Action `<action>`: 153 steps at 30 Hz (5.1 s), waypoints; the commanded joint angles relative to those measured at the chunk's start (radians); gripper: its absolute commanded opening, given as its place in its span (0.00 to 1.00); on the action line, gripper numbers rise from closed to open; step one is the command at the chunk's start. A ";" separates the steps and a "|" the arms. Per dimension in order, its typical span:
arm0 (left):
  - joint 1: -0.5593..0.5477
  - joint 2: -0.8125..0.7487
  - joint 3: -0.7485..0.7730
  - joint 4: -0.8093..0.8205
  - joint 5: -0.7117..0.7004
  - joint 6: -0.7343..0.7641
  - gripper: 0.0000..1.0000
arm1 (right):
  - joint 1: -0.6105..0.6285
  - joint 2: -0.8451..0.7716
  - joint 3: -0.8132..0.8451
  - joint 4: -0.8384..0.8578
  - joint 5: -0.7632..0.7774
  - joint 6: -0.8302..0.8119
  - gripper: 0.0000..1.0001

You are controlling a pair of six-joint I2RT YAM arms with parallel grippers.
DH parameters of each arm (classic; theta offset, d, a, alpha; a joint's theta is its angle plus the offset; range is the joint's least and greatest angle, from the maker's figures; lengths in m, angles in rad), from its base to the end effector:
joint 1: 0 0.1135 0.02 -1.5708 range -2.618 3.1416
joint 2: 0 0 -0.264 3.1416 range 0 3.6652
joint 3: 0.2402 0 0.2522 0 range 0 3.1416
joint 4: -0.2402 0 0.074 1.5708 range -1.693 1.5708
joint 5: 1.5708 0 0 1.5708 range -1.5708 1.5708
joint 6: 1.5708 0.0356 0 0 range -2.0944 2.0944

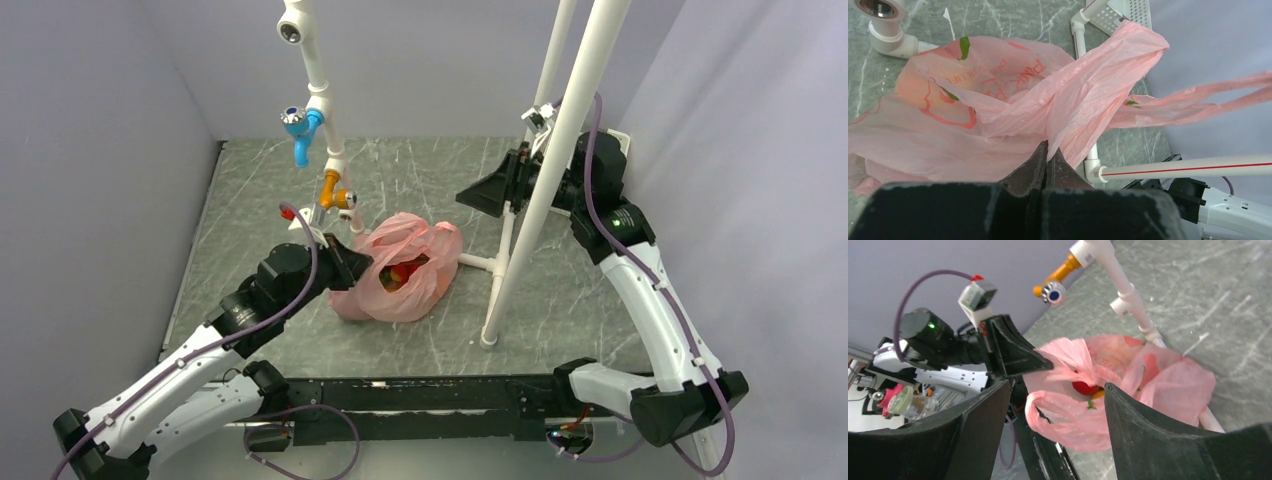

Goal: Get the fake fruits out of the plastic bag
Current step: Adjust the plastic bag at the center of the board, then take out the fake fruit from the plastic bag.

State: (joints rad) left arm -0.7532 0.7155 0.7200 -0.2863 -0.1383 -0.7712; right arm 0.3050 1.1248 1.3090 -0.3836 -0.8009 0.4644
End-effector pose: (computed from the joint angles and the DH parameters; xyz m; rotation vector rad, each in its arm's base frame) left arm 0.1276 -0.1130 0.3174 -0.1192 1.9518 -0.9156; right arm 0.2144 0.0943 0.4360 -0.4729 1.8240 1.2453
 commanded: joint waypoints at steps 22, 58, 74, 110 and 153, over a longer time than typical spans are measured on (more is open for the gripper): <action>0.004 0.045 0.106 0.095 -0.012 0.006 0.00 | 0.226 0.216 -0.191 0.120 0.057 -0.266 0.31; 0.024 0.100 0.073 0.317 0.276 -0.027 0.00 | 0.243 0.344 -0.313 0.301 -0.021 -0.137 0.40; 0.024 -0.072 -0.032 -0.008 0.089 -0.016 0.00 | 0.217 0.242 -0.494 0.276 0.625 -0.164 0.83; 0.024 -0.245 -0.277 0.215 0.141 -0.084 0.00 | 0.396 0.264 -0.346 0.352 0.133 -0.278 0.64; 0.024 -0.272 -0.472 0.278 0.108 -0.137 0.00 | 0.391 0.232 -0.582 0.344 0.647 -0.264 0.79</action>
State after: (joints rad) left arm -0.7322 0.4431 0.2485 -0.0719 -0.0341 -0.9073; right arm 0.6926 1.3872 0.7235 -0.0666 -0.1654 0.1959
